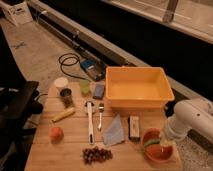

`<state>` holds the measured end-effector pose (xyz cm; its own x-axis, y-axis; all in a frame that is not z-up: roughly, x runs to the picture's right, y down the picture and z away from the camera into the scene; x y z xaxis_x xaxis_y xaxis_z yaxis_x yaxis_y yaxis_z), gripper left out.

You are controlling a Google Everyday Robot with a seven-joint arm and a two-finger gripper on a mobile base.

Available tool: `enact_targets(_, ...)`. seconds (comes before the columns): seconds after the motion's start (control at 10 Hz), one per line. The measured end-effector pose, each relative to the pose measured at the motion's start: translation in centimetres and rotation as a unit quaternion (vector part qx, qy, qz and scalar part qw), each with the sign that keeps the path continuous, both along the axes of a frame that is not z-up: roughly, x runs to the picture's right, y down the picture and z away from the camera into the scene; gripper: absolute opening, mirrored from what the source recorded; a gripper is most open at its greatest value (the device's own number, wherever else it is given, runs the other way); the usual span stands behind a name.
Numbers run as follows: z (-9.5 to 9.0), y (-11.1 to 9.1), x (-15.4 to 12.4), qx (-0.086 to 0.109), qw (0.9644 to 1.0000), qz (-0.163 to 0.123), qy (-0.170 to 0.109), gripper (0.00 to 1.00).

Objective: Place pepper in red bowl

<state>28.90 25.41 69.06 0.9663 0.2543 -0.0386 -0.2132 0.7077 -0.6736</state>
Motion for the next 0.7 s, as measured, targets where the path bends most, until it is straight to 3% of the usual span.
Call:
enact_targets(0.3, -0.2, -0.4, 0.3, 0.007, 1.0, -0.002, -0.002, 0.8)
enact_targets(0.6, -1.6, -2.8, -0.7, 0.035, 0.9991, -0.026, 0.0, 0.8)
enact_targets(0.7, -1.6, -2.8, -0.6, 0.035, 0.999, -0.027, 0.002, 0.8)
